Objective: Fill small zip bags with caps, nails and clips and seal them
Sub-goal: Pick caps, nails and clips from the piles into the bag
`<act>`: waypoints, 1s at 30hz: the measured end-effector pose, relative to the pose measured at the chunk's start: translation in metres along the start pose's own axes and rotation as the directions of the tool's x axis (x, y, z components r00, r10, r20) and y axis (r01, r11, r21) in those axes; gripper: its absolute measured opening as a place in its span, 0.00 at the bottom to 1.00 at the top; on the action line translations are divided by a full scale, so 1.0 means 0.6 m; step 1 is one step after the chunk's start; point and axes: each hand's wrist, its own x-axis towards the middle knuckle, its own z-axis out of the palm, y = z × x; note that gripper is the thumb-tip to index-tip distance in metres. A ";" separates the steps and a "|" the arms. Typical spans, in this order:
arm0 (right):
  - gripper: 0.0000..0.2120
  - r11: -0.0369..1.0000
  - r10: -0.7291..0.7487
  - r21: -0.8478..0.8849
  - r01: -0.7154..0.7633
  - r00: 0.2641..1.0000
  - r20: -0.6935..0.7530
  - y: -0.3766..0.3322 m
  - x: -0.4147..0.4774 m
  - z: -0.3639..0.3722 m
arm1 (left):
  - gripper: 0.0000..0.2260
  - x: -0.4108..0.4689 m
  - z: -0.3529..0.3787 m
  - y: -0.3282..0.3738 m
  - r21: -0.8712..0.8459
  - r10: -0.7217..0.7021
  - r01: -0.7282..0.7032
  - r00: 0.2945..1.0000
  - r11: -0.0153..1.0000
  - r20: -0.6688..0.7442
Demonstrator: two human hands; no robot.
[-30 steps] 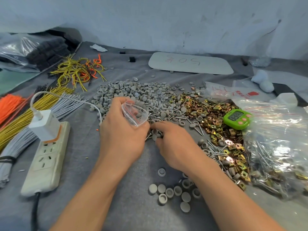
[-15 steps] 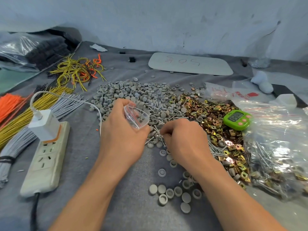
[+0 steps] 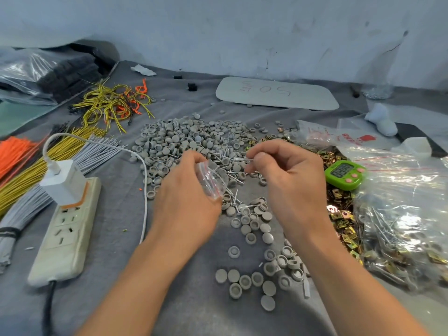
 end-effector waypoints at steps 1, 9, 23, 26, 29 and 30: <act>0.13 0.999 -0.033 -0.030 0.035 0.998 0.047 -0.002 -0.003 0.001 | 0.22 0.000 0.003 0.001 0.011 0.001 -0.001 1.000 1.000 0.027; 0.11 0.970 -0.090 -0.200 0.139 0.968 0.234 0.001 -0.016 0.021 | 0.18 -0.005 0.008 0.009 -0.090 0.080 -0.072 0.992 0.993 0.093; 0.18 0.708 0.346 -0.706 0.030 0.857 0.383 0.062 0.005 0.035 | 0.18 0.015 0.002 0.006 -0.480 -0.203 0.129 0.974 0.868 -0.105; 0.13 0.688 0.360 -0.726 0.007 0.865 0.350 0.065 0.009 0.036 | 0.18 0.011 0.003 0.012 -0.403 -0.162 0.102 0.980 0.909 -0.119; 0.08 0.683 0.334 -0.729 0.039 0.871 0.359 0.064 0.001 0.041 | 0.19 0.008 -0.001 0.007 -0.386 -0.162 0.108 0.981 0.916 -0.110; 0.07 0.687 0.327 -0.726 0.040 0.875 0.357 0.062 -0.001 0.042 | 0.19 0.007 -0.002 0.005 -0.382 -0.160 0.108 0.981 0.918 -0.106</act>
